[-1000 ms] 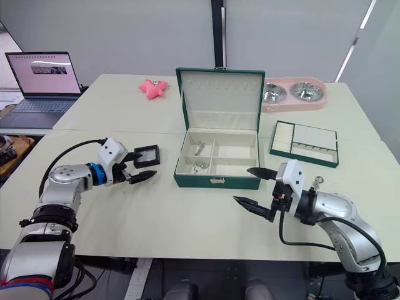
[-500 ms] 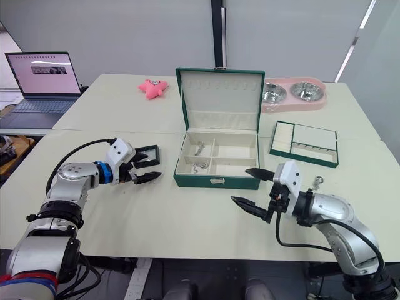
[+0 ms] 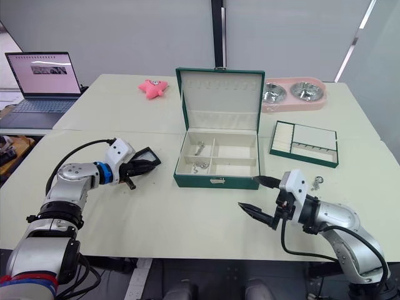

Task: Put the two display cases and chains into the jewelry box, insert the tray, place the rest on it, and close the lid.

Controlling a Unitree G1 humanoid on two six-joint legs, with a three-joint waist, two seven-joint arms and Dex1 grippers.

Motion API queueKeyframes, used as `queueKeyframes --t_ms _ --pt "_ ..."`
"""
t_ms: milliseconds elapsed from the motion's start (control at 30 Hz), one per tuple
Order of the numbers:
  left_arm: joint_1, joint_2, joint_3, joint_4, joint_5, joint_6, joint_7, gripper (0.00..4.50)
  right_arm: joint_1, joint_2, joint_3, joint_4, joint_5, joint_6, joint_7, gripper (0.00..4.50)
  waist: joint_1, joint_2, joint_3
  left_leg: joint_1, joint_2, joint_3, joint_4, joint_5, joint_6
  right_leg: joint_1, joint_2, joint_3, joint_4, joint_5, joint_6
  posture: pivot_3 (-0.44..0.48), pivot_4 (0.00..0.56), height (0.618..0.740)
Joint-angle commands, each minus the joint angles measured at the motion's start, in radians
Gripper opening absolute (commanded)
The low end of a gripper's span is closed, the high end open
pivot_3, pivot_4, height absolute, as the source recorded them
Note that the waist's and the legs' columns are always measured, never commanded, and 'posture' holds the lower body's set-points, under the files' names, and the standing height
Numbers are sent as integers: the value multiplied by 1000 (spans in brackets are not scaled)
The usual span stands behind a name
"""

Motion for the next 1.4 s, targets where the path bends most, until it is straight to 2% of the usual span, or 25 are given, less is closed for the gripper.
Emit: queueKeyframes --t_ms 33,433,700,1000,1233,1400 --pt "-3 5 8 -27 -7 8 -6 33 2 -8 -36 -36 20 -17 7 4500 0 0 0 0 0 0 0 0 0 0 0 0 0 0 0 0 150 740" --pt "23 9 9 -82 -12 40 -8 33 18 -10 -56 -30 22 -32 26 4500 0 0 0 0 0 0 0 0 0 0 0 0 0 0 0 0 150 740" --pt "124 55 42 -319 -67 162 -29 33 19 -17 -71 -36 26 -20 33 4500 -1 0 0 0 0 0 0 0 0 0 0 0 0 0 0 0 150 740" --pt "260 126 71 -707 -140 377 -24 33 3 -46 -104 -33 66 8 43 4500 1 0 0 0 1 0 0 0 0 1 0 0 0 0 0 0 150 740" --pt "272 157 67 -876 -186 499 -26 33 -7 -55 -135 -29 87 23 35 4500 0 0 0 0 1 0 0 0 0 0 0 1 0 0 0 0 150 740" --pt "196 144 53 -938 -247 587 -47 33 10 -51 -160 -35 83 23 8 4500 1 -1 0 0 1 0 0 0 0 0 0 1 0 0 0 0 150 740"
